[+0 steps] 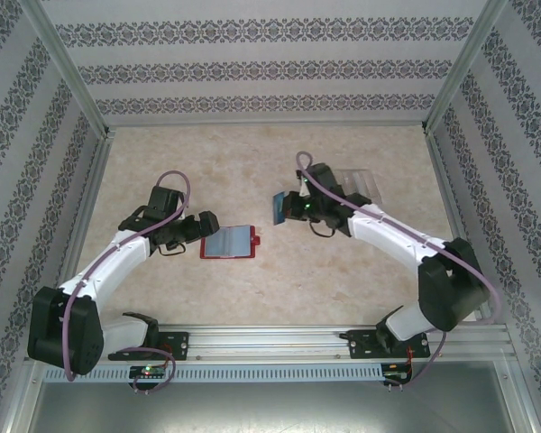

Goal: Put the credit cards into the card holder

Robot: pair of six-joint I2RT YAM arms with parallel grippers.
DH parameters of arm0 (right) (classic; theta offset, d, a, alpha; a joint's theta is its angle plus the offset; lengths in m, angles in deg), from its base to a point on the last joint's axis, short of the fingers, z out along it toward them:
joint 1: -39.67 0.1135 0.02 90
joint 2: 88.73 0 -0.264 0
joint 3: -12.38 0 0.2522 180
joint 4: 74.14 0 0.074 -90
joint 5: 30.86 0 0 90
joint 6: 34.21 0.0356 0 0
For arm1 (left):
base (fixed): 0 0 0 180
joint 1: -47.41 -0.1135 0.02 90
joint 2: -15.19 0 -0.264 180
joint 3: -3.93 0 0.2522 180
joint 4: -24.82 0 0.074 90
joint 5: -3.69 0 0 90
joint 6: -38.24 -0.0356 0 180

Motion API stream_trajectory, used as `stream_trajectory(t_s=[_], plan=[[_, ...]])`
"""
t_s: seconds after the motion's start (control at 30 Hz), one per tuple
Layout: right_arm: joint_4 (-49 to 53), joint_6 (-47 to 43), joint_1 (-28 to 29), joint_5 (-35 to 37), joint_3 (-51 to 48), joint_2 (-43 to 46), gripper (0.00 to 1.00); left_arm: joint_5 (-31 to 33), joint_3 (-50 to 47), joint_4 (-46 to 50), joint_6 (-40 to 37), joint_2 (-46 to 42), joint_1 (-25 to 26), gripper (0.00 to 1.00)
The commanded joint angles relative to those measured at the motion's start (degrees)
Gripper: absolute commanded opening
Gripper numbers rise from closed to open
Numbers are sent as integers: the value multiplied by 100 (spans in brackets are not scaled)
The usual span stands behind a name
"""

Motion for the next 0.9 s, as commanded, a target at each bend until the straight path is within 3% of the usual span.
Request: stream_trajectory(t_s=[0.0,0.13,0.37,0.5,0.77,0.87], plan=[[-1164,714,171,-638,-61,-567,0,-65,-221,-59,191,28,85,100],[-2205,1454,290,-1459,-127,-1300,0,-96,-134,82,127,253,87,100],[-3128,2034,614,-1650,-57,-2126,0,106,-288,105,106,462,95,98],[-3184,2070,717,-1705,1,-2290,0,160,-413,-33,83,510,95,91],[-3193,2055,799,-1537,-233,-2291,0,159,-352,-44,10,856,100,94],[-3236,2028,826,-1581,-236,-2404,0,117,-395,-121,-33,925,99,89]])
